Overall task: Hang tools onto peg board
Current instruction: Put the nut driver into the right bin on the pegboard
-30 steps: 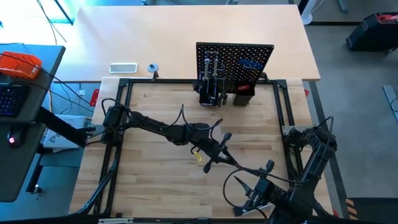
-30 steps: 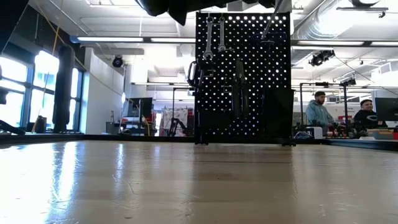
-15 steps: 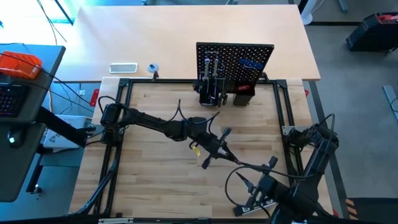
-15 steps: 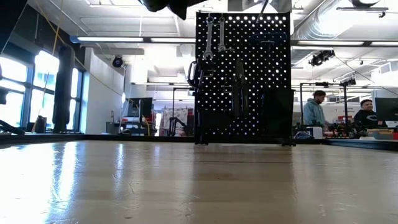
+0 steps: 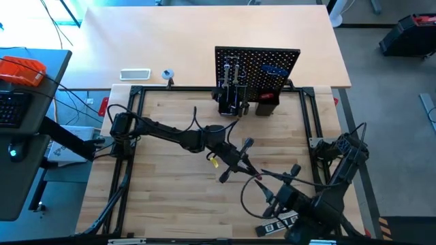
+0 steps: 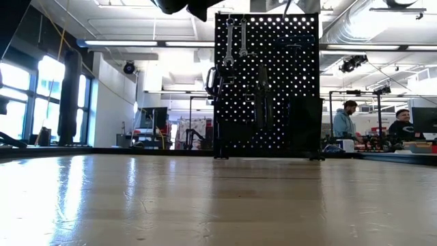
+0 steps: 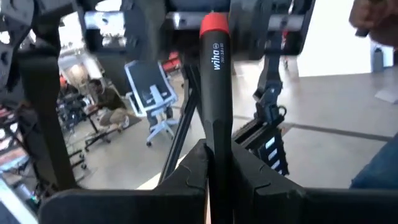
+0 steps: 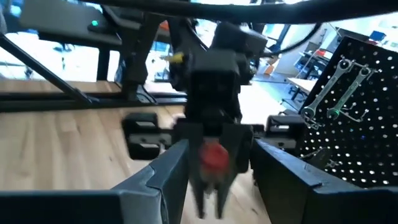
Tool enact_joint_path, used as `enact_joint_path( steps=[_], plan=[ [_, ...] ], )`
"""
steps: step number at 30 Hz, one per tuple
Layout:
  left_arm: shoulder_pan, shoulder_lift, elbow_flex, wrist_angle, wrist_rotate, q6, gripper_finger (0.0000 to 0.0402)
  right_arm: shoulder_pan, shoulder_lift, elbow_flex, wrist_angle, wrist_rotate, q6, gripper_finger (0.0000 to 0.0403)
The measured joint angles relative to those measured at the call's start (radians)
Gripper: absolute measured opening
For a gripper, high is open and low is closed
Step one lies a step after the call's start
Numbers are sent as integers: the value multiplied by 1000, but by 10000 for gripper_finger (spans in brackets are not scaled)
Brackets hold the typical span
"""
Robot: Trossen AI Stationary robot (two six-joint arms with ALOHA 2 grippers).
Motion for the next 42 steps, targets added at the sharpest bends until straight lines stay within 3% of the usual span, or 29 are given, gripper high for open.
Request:
enact_joint_path(
  steps=[8, 21, 26, 34, 42],
  plan=[
    [0, 1, 0, 26, 1, -16, 19, -35, 0, 1, 11, -24, -42, 161],
    [0, 2, 0, 37, 1, -23, 19, -44, 0, 1, 69, -22, -113, 49],
    [0, 2, -1, 42, 1, -25, 20, -46, 0, 2, 69, -4, -112, 44],
    [33, -4, -1, -18, -22, -53, 83, -105, -19, 2, 68, 35, -113, 44],
    [116, -125, -2, -352, -168, 50, 146, -196, -96, 2, 49, -47, -139, 44]
  ],
)
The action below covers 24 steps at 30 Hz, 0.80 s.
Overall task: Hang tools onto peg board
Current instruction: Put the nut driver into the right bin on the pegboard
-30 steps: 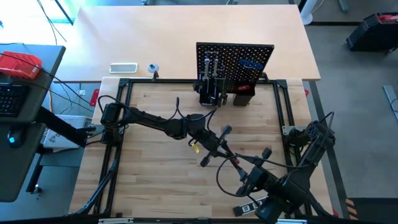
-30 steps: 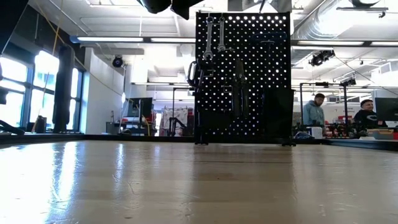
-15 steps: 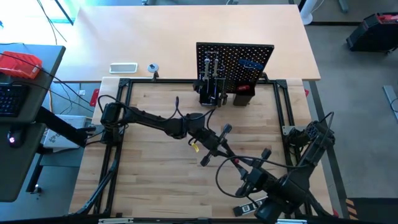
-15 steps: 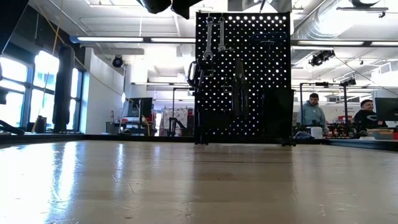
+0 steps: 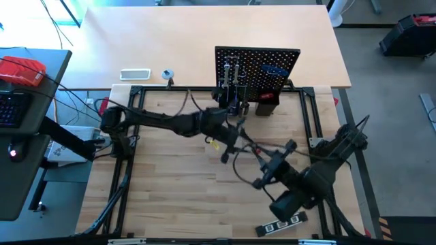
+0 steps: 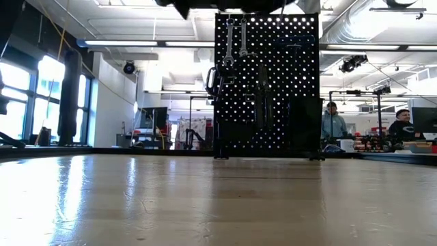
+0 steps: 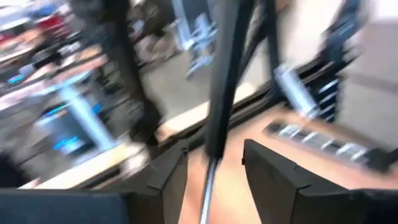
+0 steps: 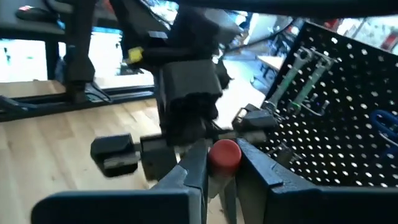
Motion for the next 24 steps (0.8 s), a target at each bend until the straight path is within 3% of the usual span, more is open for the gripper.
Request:
enact_joint_path(
  steps=[7, 12, 19, 24],
  plan=[
    [85, -132, 0, -266, -226, 151, 167, -92, -69, 0, -50, -60, -2, 44],
    [177, -220, 0, -395, -300, 185, 168, -190, -104, 0, -49, -111, -69, 44],
    [281, -352, 1, -616, -281, 115, 168, -377, -121, -4, -48, -161, -176, 44],
    [316, -433, -57, -663, -170, 36, 168, -497, -143, -58, -48, -152, -200, 44]
  ],
)
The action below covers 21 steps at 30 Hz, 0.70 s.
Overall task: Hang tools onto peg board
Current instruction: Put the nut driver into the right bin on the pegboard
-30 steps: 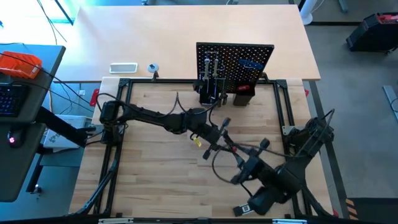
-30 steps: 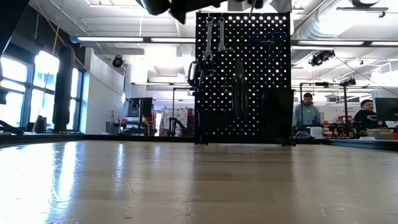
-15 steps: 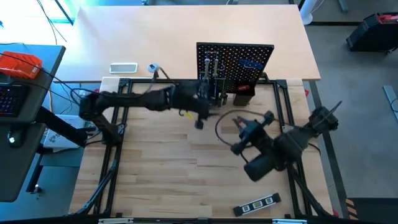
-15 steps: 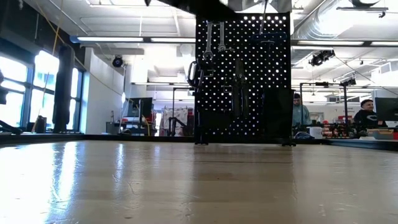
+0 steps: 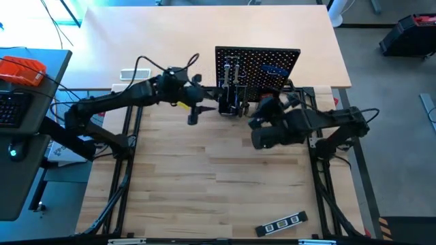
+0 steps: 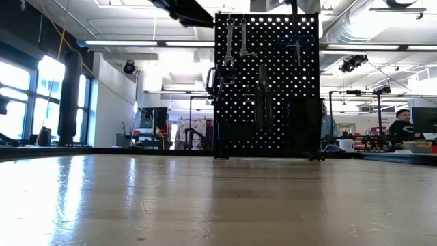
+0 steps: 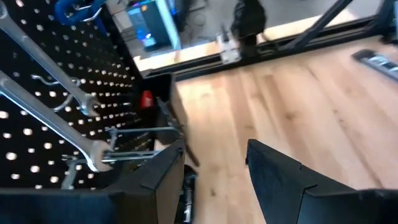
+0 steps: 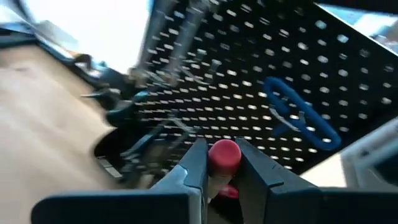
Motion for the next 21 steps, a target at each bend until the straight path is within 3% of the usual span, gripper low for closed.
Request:
enact_joint_path(
  steps=[7, 12, 15, 21],
  plan=[
    [8, -114, -207, 160, 48, -23, 168, -44, -96, -156, 14, 8, 17, 44],
    [6, -143, -323, 278, 55, -41, 168, -61, -229, -315, 123, -8, -20, 44],
    [6, -143, -363, 325, 101, -68, 168, -76, -328, -437, 274, -37, -120, 44],
    [1, -139, -394, 353, 121, -81, 168, -130, -558, -704, 799, -161, -543, 44]
  ],
)
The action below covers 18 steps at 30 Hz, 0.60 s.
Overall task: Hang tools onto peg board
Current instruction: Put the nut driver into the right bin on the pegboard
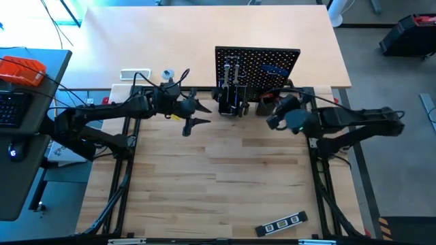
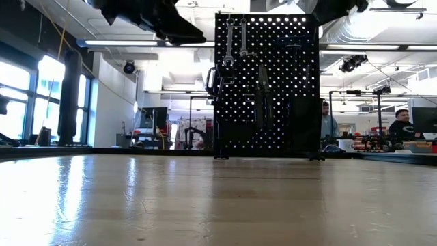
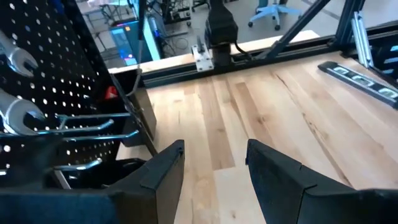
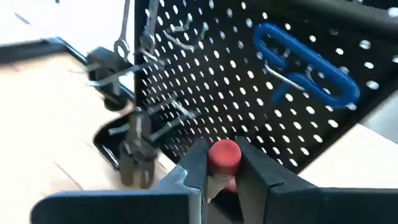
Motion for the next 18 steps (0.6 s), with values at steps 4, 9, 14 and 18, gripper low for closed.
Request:
enact_joint_path(
  steps=[4, 9, 14, 18],
  plan=[
    [-4, 0, -7, 7, 0, -18, 168, -77, -123, -137, 236, -53, -152, 44],
    [-17, 0, -7, 6, 0, -23, 168, -173, -195, -226, 324, -145, -200, 44],
    [-23, 0, -7, 34, -1, -23, 168, -304, -168, -254, 337, -380, -198, 44],
    [-25, 0, -7, 47, -1, -40, 168, -363, -129, -258, 354, -430, -212, 44]
  ],
)
